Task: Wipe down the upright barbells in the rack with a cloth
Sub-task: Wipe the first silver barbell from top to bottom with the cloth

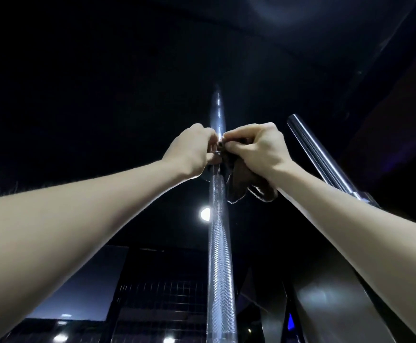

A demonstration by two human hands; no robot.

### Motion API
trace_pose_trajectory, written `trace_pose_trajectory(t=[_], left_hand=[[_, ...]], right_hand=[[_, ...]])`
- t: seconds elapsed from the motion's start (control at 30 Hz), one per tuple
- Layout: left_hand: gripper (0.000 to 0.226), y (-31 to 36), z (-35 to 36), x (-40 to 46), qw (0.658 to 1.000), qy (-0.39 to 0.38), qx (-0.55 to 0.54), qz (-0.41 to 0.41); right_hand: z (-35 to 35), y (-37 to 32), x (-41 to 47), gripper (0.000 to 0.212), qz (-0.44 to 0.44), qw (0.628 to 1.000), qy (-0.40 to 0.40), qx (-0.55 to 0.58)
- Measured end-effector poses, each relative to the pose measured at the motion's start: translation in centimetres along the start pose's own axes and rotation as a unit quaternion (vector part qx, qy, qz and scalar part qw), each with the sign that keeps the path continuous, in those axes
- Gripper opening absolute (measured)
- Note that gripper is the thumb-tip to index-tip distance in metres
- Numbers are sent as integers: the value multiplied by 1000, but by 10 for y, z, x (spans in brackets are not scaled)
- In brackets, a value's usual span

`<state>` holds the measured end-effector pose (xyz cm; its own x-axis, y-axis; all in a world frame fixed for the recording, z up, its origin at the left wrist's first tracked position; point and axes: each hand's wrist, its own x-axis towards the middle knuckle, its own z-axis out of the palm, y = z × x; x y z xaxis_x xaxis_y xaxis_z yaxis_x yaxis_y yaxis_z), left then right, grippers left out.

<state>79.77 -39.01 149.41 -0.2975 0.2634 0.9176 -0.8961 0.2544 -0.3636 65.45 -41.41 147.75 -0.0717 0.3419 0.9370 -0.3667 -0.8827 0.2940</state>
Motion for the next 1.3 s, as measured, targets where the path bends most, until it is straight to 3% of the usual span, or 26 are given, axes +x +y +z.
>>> trace_pose_trajectory(t=[0.1, 0.2, 0.3, 0.4, 0.5, 0.6, 0.7, 0.83, 0.97, 1.07, 1.23, 1.3], left_hand=[[21, -5, 3, -1, 1000, 12, -26, -6], [17, -14, 7, -8, 991, 26, -126, -31], [15, -23, 17, -21, 940, 39, -324, -97], [16, -29, 25, -31, 892, 29, -427, -146], [9, -31, 21, -33, 932, 16, -335, -133], [31, -22, 14, -25, 983, 47, -161, -70], [35, -1, 5, -12, 998, 45, -39, -6], [31, 5, 2, -5, 997, 42, 26, -55], [20, 4, 10, -7, 997, 46, -18, -64], [22, -2, 18, -10, 990, 47, -108, -76], [12, -12, 30, -25, 911, 44, -369, -180], [11, -12, 30, -28, 907, 33, -375, -188]], right_hand=[[5, 14, -5, 16, 50, 996, 32, 62], [10, 27, -12, 20, 150, 968, 66, 192], [15, 31, -25, 18, 221, 919, 68, 320], [16, 32, -28, 18, 237, 911, 56, 332], [14, 34, -21, 20, 222, 938, 43, 262], [11, 23, -12, 14, 150, 978, 39, 140], [7, -1, -1, 16, 45, 999, 8, 11], [8, -9, 6, 16, 16, 999, -10, -48], [9, 7, 3, 16, 57, 998, 21, -4], [9, 26, -3, 16, 148, 979, 56, 130], [8, 42, -17, 14, 255, 928, 59, 266], [8, 41, -16, 14, 261, 931, 52, 251]])
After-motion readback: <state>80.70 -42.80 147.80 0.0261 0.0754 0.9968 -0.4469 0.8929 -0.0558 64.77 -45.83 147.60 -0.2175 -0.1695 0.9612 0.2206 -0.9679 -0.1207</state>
